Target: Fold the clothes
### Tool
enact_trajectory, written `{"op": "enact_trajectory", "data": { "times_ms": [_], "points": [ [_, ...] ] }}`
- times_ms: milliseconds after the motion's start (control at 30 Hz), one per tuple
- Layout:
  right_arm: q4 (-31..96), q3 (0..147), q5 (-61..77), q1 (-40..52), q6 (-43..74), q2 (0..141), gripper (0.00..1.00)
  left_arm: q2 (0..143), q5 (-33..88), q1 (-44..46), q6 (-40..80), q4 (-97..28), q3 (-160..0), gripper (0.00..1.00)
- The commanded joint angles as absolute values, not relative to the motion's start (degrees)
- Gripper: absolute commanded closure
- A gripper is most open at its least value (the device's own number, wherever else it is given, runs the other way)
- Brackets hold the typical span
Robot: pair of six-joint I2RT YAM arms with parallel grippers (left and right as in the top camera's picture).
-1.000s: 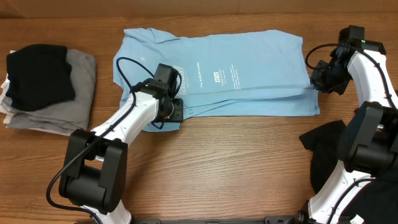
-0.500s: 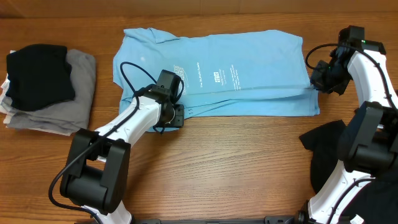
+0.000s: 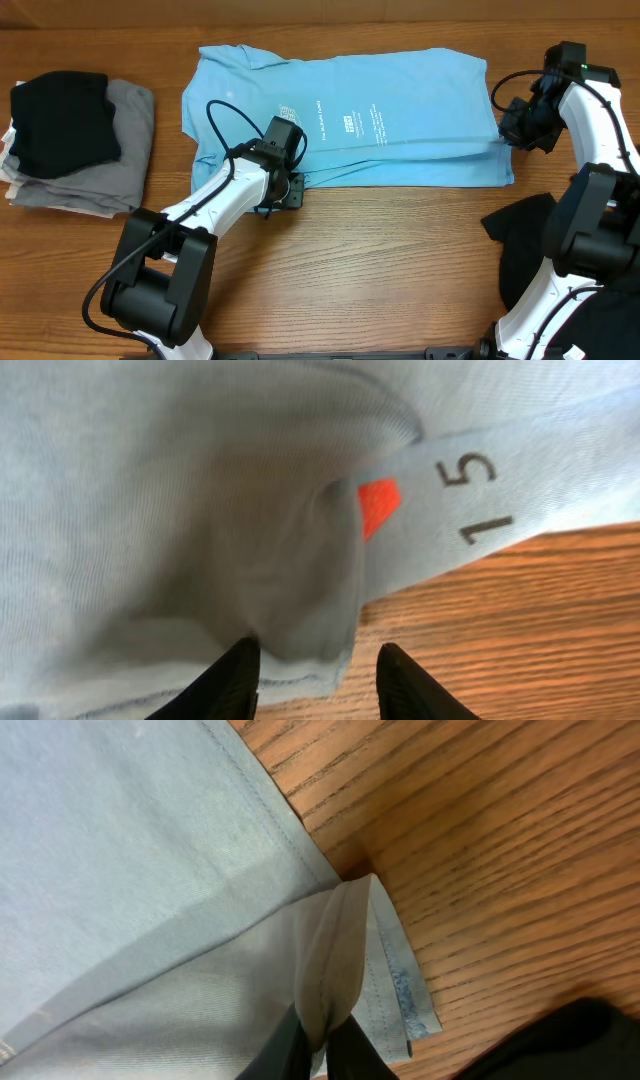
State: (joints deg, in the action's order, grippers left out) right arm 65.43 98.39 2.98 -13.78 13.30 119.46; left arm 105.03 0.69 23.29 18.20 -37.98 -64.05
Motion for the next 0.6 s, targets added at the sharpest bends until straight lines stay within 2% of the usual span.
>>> {"op": "enact_trajectory", "data": {
  "times_ms": [0, 133, 233, 267, 400, 567],
  "points": [
    [65.3, 98.5, 3.1, -13.8, 13.3, 119.7, 0.91, 106.6, -1.1, 23.5, 18.3, -38.8, -63.8, 0.59],
    [65.3, 98.5, 3.1, -13.8, 13.3, 119.7, 0.91, 108.3, -1.0, 23.5, 19.3, -38.7, -63.8, 0.58],
    [65.4, 98.5, 3.1, -13.8, 13.3, 119.7, 0.91, 108.5, -1.0, 23.6, 19.3, -38.7, -63.9, 0.63],
    [65.5, 98.5, 3.1, -13.8, 13.3, 119.7, 0.91, 108.5, -1.0, 23.6, 19.3, -38.8, -64.0, 0.67],
    [65.6, 98.5, 3.1, -13.8, 13.3, 119.7, 0.91, 108.2, -1.1, 23.5, 19.3, -39.8, -65.0, 0.96],
    [65.7, 98.5, 3.1, -13.8, 13.3, 119.7, 0.91, 106.7, -6.3, 20.8, 18.7, -47.0, -73.3, 0.96]
  ]
}}
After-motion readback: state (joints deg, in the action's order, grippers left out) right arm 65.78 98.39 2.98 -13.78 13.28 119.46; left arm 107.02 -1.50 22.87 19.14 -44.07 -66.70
